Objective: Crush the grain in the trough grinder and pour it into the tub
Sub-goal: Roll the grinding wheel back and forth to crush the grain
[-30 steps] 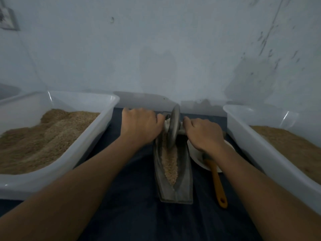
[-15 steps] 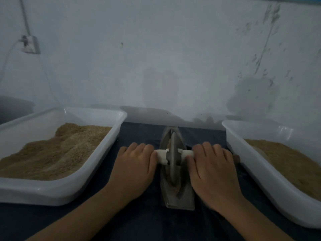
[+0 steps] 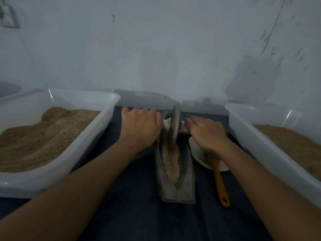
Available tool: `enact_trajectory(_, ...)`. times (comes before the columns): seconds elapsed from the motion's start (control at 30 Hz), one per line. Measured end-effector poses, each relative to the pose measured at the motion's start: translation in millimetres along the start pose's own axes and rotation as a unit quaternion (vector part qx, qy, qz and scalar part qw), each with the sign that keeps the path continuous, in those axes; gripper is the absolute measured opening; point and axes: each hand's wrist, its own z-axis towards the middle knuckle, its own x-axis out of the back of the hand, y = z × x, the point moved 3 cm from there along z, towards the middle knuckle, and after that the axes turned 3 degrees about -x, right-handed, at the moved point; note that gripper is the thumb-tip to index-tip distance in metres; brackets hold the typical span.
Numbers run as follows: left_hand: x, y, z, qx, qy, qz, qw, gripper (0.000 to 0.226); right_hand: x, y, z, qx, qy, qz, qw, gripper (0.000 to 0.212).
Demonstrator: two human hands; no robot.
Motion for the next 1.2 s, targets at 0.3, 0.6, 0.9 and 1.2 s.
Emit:
enact_trajectory(0.3, 23, 1, -29, 0.04, 0.007, -0.08, 0.996, 0.039, 4, -9, -38, 0.036, 0.124, -0.015, 0.992, 0.039)
enact_trajectory(0.6, 68, 3, -85, -0.018, 0.032, -0.114, 0.993, 0.026, 10, -14, -115, 0.088, 0.189, -0.006, 0.978, 0.023)
enact_trajectory(0.9, 27, -4, -38, -0.002, -0.014, -0.076, 0.997, 0.033, 8, -17, -50, 0.052, 0.153, -0.048, 0.986, 0.038)
enact_trajectory(1.2, -4, -1, 19, -0.053, -0.078, 0.06, 0.994, 0.026, 3, -1, 19, 0.025, 0.054, -0.032, 0.998, 0.052)
